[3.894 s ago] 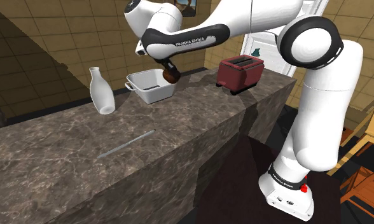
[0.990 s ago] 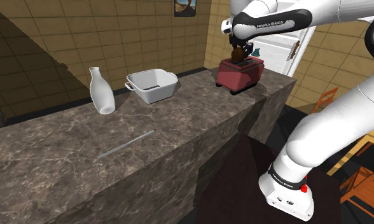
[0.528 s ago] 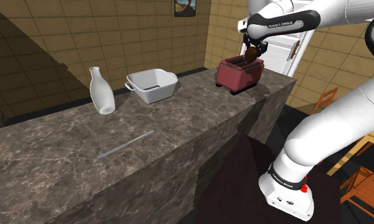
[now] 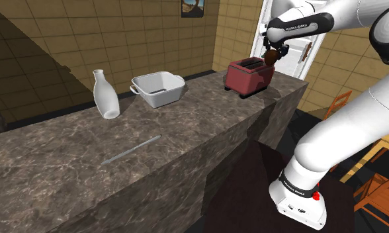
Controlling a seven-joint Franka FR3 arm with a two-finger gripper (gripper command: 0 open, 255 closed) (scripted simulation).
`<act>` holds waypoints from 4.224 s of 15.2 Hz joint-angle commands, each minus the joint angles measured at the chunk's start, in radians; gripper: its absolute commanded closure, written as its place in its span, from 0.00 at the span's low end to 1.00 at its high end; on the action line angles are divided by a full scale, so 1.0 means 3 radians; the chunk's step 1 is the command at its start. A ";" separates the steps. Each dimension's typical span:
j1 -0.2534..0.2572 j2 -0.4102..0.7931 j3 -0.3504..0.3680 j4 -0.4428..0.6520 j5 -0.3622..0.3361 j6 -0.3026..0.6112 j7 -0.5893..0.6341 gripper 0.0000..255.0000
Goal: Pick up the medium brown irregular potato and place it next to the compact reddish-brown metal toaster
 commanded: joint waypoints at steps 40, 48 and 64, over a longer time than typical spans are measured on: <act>-0.0244 0.0878 -0.0257 -0.0985 -0.0781 0.1718 0.1104 1.00; -0.0284 0.1189 -0.0298 -0.1016 -0.1019 0.2034 0.1429 1.00; -0.0192 0.0745 -0.0215 -0.1148 -0.0982 0.1653 0.1351 0.00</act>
